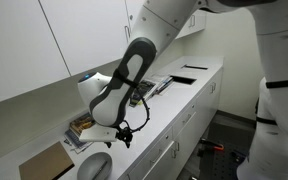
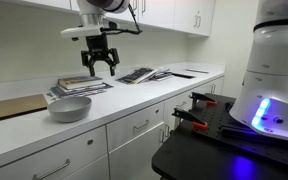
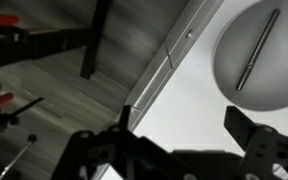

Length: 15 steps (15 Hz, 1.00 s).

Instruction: Get the pen from the grey bowl then put it on the table

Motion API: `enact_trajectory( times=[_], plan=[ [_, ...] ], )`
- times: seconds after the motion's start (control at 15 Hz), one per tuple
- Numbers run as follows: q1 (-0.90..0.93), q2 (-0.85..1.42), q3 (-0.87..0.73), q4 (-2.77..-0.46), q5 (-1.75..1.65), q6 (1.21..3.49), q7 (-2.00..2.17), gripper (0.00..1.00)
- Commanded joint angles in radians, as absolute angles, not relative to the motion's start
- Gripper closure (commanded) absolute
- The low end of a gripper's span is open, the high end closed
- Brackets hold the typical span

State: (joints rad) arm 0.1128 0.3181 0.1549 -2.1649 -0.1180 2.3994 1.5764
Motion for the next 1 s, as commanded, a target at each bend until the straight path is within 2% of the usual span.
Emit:
enact_trajectory(
  times=[0.0,0.53,0.93],
  plan=[
    [0.169,0.336,0.103,-2.136,-0.049,2.368,1.560,0.00],
    [0.190,0.348,0.082,-2.125,-0.042,2.359,1.562,0.00],
    [0.174,0.409,0.103,-2.088,0.082,2.436,1.458,0.00]
  ],
)
